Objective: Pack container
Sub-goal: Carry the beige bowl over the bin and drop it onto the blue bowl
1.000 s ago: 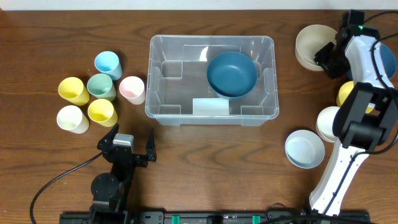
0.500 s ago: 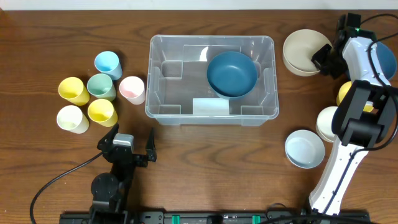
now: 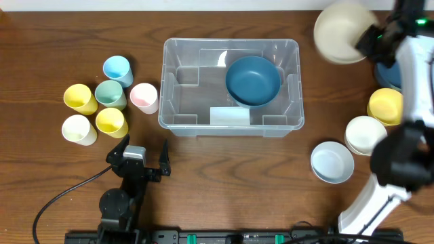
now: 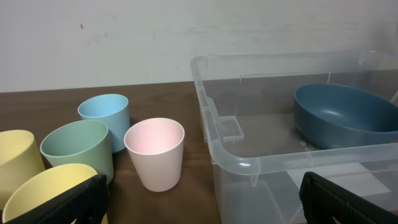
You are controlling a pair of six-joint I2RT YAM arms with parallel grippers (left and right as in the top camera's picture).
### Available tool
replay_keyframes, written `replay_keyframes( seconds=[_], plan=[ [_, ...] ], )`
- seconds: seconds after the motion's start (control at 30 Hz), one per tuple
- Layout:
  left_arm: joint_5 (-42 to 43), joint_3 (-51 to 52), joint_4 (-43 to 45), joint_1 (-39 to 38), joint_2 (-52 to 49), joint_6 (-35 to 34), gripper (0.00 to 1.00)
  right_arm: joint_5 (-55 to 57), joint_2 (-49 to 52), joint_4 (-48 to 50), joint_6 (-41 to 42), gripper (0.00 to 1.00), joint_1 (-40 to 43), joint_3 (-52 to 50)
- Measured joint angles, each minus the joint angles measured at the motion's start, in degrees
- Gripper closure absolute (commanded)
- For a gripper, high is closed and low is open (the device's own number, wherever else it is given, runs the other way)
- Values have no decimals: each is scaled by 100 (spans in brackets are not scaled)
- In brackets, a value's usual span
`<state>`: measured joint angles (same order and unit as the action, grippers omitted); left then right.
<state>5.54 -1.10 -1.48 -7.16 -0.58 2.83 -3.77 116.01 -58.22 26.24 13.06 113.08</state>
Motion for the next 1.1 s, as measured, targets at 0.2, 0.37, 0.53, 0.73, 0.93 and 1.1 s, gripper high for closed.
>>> replay_keyframes(
  seconds=[0.2, 0.37, 0.53, 0.73, 0.93, 1.1],
  plan=[
    [2, 0, 0, 0, 0, 0, 2, -216, -1510, -433, -450, 99, -245, 90],
    [0, 0, 0, 0, 0, 0, 2, -374, -1788, -833, -776, 99, -1032, 107],
    [0, 0, 0, 0, 0, 0, 2, -332, -1491, -977, -935, 99, -1845, 35],
    [0, 0, 0, 0, 0, 0, 2, -245, -1062, -879, -1001, 99, -2350, -149],
    [0, 0, 0, 0, 0, 0, 2, -162, -573, -778, -1019, 99, -2490, -280],
    [0, 0, 0, 0, 0, 2, 2, -129, -195, -776, -1019, 99, -2494, -295]
  ],
)
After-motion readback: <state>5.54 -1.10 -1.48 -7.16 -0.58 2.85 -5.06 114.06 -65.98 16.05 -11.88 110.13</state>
